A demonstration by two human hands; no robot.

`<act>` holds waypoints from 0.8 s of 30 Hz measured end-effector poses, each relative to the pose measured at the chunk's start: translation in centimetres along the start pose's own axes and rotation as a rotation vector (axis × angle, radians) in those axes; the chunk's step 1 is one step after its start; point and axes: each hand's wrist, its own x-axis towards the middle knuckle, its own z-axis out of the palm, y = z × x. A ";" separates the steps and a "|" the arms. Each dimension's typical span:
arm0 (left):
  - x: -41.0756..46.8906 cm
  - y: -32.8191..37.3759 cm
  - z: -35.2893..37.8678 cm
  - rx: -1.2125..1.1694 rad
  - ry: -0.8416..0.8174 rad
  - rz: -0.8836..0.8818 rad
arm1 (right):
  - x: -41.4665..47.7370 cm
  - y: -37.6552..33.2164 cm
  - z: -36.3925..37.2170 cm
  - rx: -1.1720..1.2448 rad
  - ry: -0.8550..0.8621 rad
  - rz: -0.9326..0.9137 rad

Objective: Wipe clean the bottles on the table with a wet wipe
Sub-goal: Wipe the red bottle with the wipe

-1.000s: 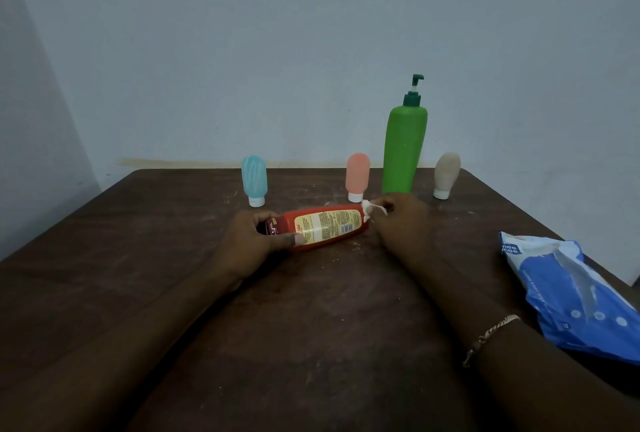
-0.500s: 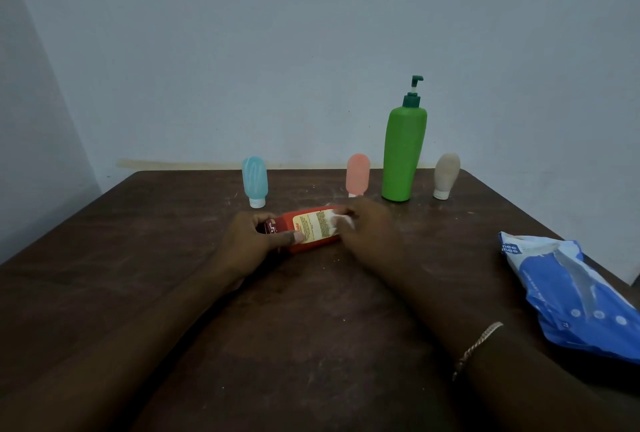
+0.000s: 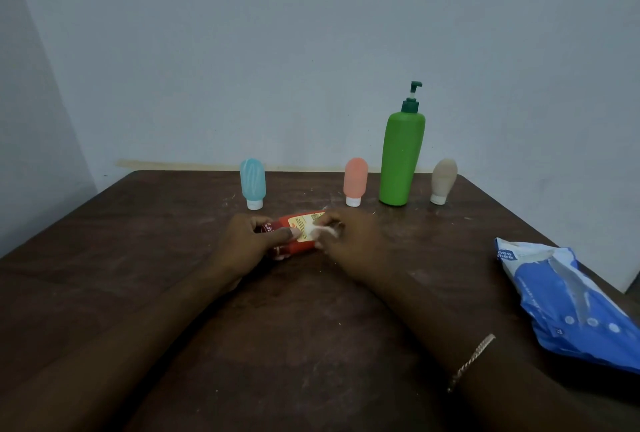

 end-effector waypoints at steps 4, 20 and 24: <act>-0.2 0.2 -0.2 -0.082 -0.005 -0.032 | 0.2 -0.2 0.5 -0.027 -0.047 -0.035; -0.2 -0.5 0.2 0.359 0.049 0.262 | 0.9 2.3 -0.7 -0.042 0.144 0.026; 0.0 -0.8 0.2 0.359 -0.016 0.243 | 0.4 1.2 0.3 -0.101 0.072 -0.096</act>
